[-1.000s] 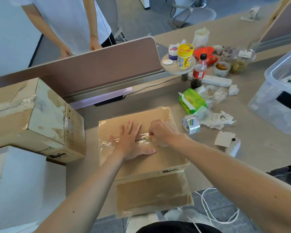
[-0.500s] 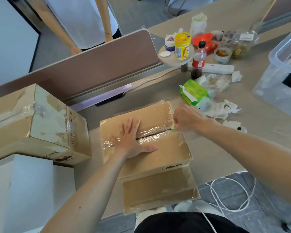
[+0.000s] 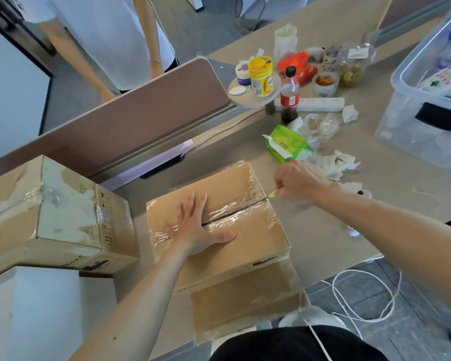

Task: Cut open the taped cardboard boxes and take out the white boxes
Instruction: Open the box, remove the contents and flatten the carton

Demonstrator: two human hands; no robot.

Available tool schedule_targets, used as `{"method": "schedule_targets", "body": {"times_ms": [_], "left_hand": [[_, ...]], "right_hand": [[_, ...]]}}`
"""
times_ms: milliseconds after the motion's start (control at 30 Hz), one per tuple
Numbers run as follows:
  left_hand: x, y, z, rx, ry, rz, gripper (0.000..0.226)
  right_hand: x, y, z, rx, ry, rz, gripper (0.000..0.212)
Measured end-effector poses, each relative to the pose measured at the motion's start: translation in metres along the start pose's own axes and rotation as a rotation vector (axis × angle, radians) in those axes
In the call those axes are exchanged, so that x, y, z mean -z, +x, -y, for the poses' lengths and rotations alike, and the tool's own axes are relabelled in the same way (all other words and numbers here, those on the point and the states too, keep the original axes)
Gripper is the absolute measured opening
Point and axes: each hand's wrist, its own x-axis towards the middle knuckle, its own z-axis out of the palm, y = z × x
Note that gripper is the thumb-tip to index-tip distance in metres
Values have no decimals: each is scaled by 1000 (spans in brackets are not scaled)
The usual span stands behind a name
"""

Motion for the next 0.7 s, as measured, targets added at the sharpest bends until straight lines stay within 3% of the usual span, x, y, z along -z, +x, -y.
{"method": "schedule_targets", "body": {"times_ms": [267, 367, 467, 600, 700], "left_hand": [[4, -1, -3, 9, 2, -3, 143], [7, -2, -5, 13, 9, -16, 142], [14, 2, -10, 4, 46, -40, 134], [30, 16, -35, -44, 150, -93, 92], [34, 25, -58, -144, 180, -48, 95]], "right_hand": [[1, -7, -10, -77, 46, -7, 13], [-1, -14, -26, -149, -27, 38, 24], [-6, -20, -46, -251, 174, -108, 19], [-17, -18, -39, -321, 417, -211, 23], [-29, -17, -29, -357, 606, -195, 25]]}}
